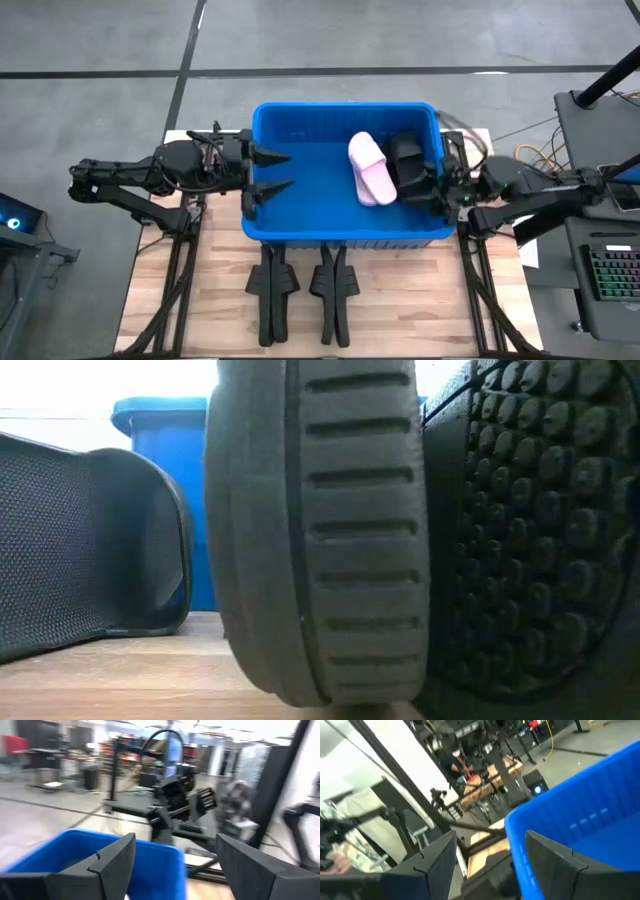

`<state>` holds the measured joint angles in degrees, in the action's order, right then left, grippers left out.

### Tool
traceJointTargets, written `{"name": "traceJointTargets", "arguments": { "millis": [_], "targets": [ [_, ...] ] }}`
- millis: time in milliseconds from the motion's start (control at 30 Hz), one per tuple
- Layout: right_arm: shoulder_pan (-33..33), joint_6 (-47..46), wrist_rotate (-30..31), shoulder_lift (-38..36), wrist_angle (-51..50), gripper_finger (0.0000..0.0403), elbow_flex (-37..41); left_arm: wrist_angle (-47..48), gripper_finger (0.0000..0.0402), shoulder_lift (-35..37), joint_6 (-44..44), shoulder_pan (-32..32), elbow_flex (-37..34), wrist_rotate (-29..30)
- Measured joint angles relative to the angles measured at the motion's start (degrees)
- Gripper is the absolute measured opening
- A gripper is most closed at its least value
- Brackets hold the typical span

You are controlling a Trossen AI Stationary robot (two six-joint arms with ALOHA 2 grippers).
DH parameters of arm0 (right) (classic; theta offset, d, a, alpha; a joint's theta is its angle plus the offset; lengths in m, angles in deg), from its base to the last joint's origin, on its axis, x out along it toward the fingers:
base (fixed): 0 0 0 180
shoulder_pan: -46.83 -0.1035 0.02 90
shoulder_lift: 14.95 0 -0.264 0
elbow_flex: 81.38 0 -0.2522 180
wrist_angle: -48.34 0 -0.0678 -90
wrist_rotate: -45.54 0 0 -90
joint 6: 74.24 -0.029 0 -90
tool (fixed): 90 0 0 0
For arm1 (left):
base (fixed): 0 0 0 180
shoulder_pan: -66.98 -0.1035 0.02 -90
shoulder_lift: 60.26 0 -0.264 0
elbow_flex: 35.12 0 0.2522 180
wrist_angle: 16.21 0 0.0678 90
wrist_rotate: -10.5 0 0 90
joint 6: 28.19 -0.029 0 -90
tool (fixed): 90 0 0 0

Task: Pick and place slides into bin
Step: Put the black slide into the blue bin

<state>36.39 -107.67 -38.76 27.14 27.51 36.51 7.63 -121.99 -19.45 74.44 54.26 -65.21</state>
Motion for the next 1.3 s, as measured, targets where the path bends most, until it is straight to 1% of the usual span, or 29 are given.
{"name": "traceJointTargets", "arguments": {
  "millis": [67, 167, 300, 433, 600, 700, 767, 833, 900, 1100, 1200, 1300],
  "targets": [
    [-4.2, 0.0, 3.5, 1.6, 0.0, 0.0226, 0.0, 0.0, 0.0259, 0.1, 0.1, 0.1, 0.0, -2.8],
    [-10.1, -0.3, 8.3, 4.6, 1.3, 0.0226, 0.0, 0.8, 0.0259, 0.3, 0.8, 0.1, 0.0, -5.3],
    [-17.6, -0.1, 16.6, 9.3, 6.0, 0.0226, 0.0, 3.7, 0.0259, 0.7, 4.1, 0.1, 0.0, -5.7],
    [-24.3, 0.3, 25.0, 14.1, 10.5, 0.0226, 0.0, 4.9, 0.0259, 0.9, 4.6, 0.1, 0.0, -6.4],
    [-30.9, 0.9, 33.1, 21.3, 10.3, 0.0226, -3.8, 5.8, 0.0259, 1.1, 4.6, 0.1, 0.0, -7.0],
    [-33.2, 3.0, 34.8, 26.5, 8.5, 0.0226, -8.0, 6.0, 0.0259, 1.1, 4.6, 0.1, 0.0, -7.0],
    [-34.0, 3.3, 35.0, 30.2, 4.9, 0.0226, -11.3, 6.0, 0.0259, 1.1, 4.5, 0.1, 0.0, -7.0],
    [-34.6, 1.6, 35.0, 34.1, -1.0, 0.0226, -14.8, 6.0, 0.0259, 1.1, 4.5, 0.1, 0.0, -7.0],
    [-34.8, -3.1, 34.9, 38.3, -8.6, 0.0226, -18.7, 6.0, 0.0259, 1.1, 4.5, 0.1, 0.0, -7.0],
    [-35.4, -21.4, 33.8, 50.5, -32.6, 0.0226, -29.9, 6.0, 0.0259, 1.0, 4.5, 0.1, 0.0, -7.2],
    [-36.1, -27.0, 32.8, 56.0, -38.7, 0.0226, -34.5, 6.1, 0.0259, 1.0, 4.4, 0.1, -0.1, -7.6],
    [-36.7, -28.1, 32.3, 60.9, -39.4, 0.0226, -38.1, 6.7, 0.0259, 1.2, 4.4, 0.1, -0.1, -8.1]
  ]
}}
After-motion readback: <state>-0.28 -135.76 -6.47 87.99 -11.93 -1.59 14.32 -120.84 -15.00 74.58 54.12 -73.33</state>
